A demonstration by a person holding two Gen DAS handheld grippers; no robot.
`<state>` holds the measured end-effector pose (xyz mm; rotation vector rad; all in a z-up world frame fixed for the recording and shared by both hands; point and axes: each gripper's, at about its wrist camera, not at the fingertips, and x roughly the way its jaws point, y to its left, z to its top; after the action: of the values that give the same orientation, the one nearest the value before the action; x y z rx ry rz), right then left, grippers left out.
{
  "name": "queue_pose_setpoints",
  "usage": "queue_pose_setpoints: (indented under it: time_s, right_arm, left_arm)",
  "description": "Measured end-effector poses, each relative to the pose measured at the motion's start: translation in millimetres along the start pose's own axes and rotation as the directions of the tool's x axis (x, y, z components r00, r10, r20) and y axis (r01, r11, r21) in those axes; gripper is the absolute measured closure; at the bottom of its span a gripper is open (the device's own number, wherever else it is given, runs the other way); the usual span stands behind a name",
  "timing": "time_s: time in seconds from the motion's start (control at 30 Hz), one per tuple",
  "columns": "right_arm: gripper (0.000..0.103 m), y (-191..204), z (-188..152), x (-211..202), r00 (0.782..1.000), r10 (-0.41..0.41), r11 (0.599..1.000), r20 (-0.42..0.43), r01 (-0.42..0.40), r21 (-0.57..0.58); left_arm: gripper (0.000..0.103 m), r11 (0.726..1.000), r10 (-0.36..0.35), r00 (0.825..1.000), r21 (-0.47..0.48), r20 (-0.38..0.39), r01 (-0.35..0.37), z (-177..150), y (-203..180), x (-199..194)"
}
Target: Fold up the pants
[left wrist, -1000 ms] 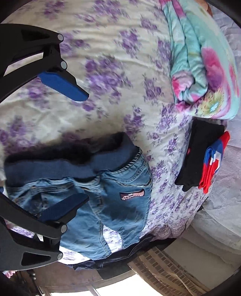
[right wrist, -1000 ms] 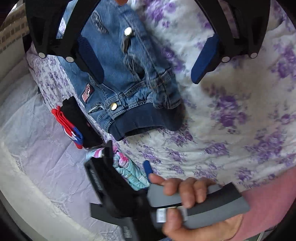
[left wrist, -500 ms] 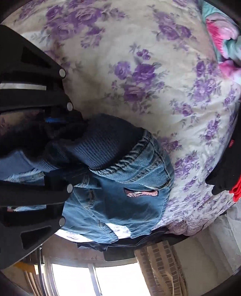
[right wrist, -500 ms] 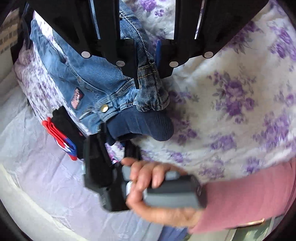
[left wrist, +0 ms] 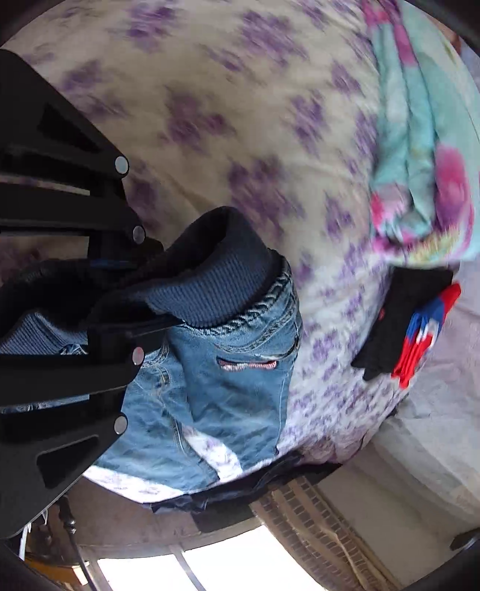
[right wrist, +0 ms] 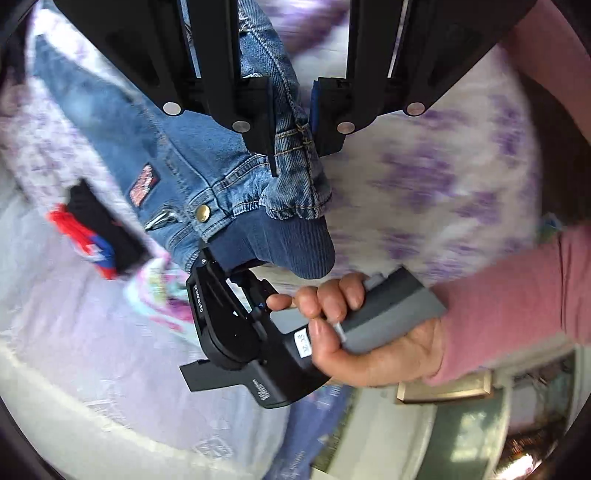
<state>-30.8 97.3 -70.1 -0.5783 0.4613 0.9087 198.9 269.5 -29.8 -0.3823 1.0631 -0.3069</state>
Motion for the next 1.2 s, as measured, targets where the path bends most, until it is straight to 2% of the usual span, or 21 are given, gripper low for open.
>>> queue_pose_setpoints:
  time_s: [0.1, 0.13, 0.17, 0.23, 0.3, 0.37, 0.4, 0.43, 0.47, 0.5, 0.6, 0.63, 0.67, 0.73, 0.8, 0.83, 0.9, 0.97, 1.07, 1.13, 1.2]
  right_arm:
    - [0.088, 6, -9, 16, 0.998, 0.064, 0.996, -0.028, -0.062, 0.062]
    - [0.086, 4, -12, 20, 0.995, 0.093, 0.992, -0.04, -0.089, 0.09]
    - [0.078, 0, -15, 22, 0.992, 0.12, 0.986, -0.042, -0.114, 0.12]
    - [0.062, -11, -18, 12, 0.986, 0.166, 0.971, -0.02, -0.16, 0.179]
    - [0.047, -25, -23, -10, 0.986, 0.16, 0.964, 0.039, -0.164, 0.207]
    - [0.036, -39, -30, -32, 0.992, 0.093, 0.967, 0.081, -0.109, 0.231]
    - [0.034, -49, -36, -43, 0.995, 0.043, 0.963, 0.094, -0.066, 0.26]
    - [0.033, -60, -41, -50, 0.995, 0.006, 0.955, 0.095, -0.034, 0.293]
    - [0.033, -71, -45, -54, 0.995, -0.017, 0.944, 0.094, -0.015, 0.33]
    - [0.033, -85, -49, -55, 0.995, -0.026, 0.927, 0.096, -0.011, 0.375]
    - [0.033, -115, -59, -50, 0.995, -0.015, 0.878, 0.102, -0.036, 0.478]
    - [0.033, -119, -60, -45, 0.994, -0.007, 0.871, 0.108, -0.046, 0.488]
    - [0.033, -122, -61, -38, 0.995, 0.002, 0.87, 0.098, -0.05, 0.49]
    - [0.033, -124, -65, -21, 0.998, 0.035, 0.868, 0.051, -0.056, 0.493]
    - [0.033, -131, -76, -3, 0.997, 0.077, 0.854, -0.027, -0.052, 0.518]
    - [0.033, -135, -85, 2, 0.994, 0.08, 0.849, -0.077, -0.028, 0.528]
    - [0.033, -151, -111, 3, 0.986, 0.041, 0.844, -0.16, 0.052, 0.533]
    - [0.033, -178, -143, -14, 0.987, 0.007, 0.827, -0.159, 0.084, 0.556]
    - [0.038, -236, -199, -53, 0.992, -0.01, 0.744, -0.128, 0.093, 0.662]
    - [0.044, -274, -236, -82, 0.985, -0.08, 0.663, -0.154, 0.168, 0.729]
    - [0.041, -302, -272, -107, 0.947, -0.2, 0.578, -0.252, 0.321, 0.75]
  left_arm:
    - [0.08, 0.998, 0.029, 0.999, -0.049, 0.035, -0.028, -23, 22, 2]
    - [0.073, 0.998, 0.038, 0.998, -0.055, 0.051, -0.036, -27, 25, 4]
    - [0.063, 0.997, 0.064, 0.995, -0.053, 0.073, -0.06, -30, 26, 5]
    - [0.054, 0.992, 0.124, 0.987, -0.042, 0.105, -0.12, -31, 21, -1]
    - [0.054, 0.989, 0.148, 0.981, -0.012, 0.128, -0.148, -30, 11, -11]
    - [0.051, 0.97, 0.233, 0.945, 0.019, 0.229, -0.244, -30, -4, -35]
    - [0.047, 0.952, 0.282, 0.91, 0.027, 0.304, -0.305, -31, -13, -52]
    - [0.036, 0.937, 0.316, 0.875, 0.024, 0.368, -0.348, -33, -21, -68]
    - [0.032, 0.932, 0.323, 0.849, 0.014, 0.417, -0.362, -35, -27, -80]
    - [0.031, 0.938, 0.302, 0.838, 0.013, 0.455, -0.345, -37, -34, -91]
    - [0.029, 0.973, 0.171, 0.884, 0.066, 0.436, -0.221, -36, -53, -91]
    - [0.029, 0.98, 0.114, 0.911, 0.106, 0.395, -0.169, -36, -63, -78]
    - [0.029, 0.981, 0.084, 0.93, 0.132, 0.358, -0.139, -36, -69, -66]
    - [0.029, 0.987, 0.039, 0.975, 0.144, 0.217, -0.071, -36, -75, -24]
    - [0.029, 0.994, 0.047, 0.993, 0.097, 0.111, -0.057, -38, -68, 8]
    - [0.029, 0.993, 0.079, 0.992, 0.08, 0.098, -0.087, -41, -61, 20]
    - [0.033, 0.991, 0.078, 0.99, 0.099, 0.116, -0.09, -47, -53, 22]
    - [0.038, 0.988, 0.079, 0.987, 0.117, 0.136, -0.096, -52, -49, 17]
    - [0.04, 0.978, 0.109, 0.982, 0.158, 0.155, -0.134, -60, -49, 17]
    - [0.04, 0.966, 0.145, 0.974, 0.186, 0.176, -0.177, -61, -56, 18]
    - [0.04, 0.953, 0.178, 0.964, 0.209, 0.197, -0.219, -64, -61, 20]
